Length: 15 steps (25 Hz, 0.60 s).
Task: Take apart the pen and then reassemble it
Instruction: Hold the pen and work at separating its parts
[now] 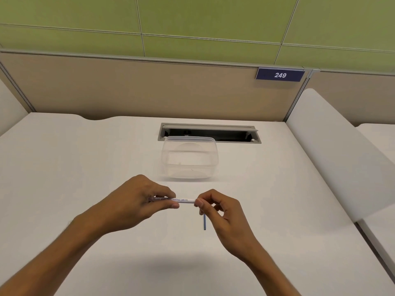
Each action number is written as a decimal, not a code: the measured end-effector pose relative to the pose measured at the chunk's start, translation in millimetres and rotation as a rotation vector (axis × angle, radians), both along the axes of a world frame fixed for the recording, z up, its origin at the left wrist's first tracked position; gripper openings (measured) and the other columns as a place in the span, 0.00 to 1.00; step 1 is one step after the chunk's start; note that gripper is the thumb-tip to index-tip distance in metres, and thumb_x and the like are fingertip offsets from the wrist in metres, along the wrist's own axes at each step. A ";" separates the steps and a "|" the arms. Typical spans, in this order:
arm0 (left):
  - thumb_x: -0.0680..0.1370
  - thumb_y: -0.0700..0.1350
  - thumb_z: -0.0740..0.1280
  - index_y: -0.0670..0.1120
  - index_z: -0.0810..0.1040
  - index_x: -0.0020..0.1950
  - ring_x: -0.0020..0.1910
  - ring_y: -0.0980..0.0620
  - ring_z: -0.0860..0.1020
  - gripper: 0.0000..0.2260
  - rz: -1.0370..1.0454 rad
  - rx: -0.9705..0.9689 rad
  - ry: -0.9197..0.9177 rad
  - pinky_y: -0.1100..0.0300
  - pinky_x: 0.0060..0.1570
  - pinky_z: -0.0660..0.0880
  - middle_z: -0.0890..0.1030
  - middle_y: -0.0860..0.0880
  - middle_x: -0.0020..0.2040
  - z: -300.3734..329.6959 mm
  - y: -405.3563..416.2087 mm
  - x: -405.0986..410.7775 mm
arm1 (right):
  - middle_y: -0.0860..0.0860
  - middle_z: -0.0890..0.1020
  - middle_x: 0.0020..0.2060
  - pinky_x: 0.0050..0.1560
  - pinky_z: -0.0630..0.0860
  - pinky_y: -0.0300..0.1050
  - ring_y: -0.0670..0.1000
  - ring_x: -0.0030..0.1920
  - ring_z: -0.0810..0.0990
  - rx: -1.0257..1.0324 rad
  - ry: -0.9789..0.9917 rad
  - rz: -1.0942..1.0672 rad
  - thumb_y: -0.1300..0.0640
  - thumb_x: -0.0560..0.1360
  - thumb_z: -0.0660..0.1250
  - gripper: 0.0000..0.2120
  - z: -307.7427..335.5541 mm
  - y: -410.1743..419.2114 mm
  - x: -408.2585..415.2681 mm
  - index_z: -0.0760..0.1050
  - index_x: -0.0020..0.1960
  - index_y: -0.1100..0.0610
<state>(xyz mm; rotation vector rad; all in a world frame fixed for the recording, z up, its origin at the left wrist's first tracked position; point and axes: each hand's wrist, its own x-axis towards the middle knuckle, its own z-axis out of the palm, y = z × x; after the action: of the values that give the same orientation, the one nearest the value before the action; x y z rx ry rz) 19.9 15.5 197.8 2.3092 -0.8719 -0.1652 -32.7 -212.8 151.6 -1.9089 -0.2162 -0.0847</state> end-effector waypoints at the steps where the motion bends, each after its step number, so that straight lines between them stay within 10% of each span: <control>1: 0.76 0.59 0.66 0.55 0.82 0.45 0.26 0.51 0.68 0.10 0.002 -0.006 0.015 0.58 0.27 0.63 0.72 0.49 0.27 0.3 0.7 0.9 | 0.42 0.82 0.37 0.43 0.74 0.42 0.46 0.43 0.81 -0.002 -0.006 -0.004 0.49 0.79 0.65 0.08 -0.5 0.0 0.6 0.79 0.43 0.48; 15: 0.75 0.60 0.63 0.55 0.82 0.46 0.30 0.56 0.70 0.13 0.046 0.072 -0.174 0.57 0.30 0.70 0.81 0.57 0.33 -1.5 0.1 -6.1 | 0.56 0.83 0.33 0.40 0.71 0.36 0.49 0.35 0.78 0.154 0.117 -0.047 0.45 0.79 0.65 0.17 -2.1 6.1 2.0 0.79 0.33 0.46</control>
<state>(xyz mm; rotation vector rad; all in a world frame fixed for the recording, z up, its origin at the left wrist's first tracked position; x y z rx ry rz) 13.8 15.7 196.3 2.4366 -0.9098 0.0248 -30.7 -206.7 149.6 -1.7598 -0.0832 -0.0201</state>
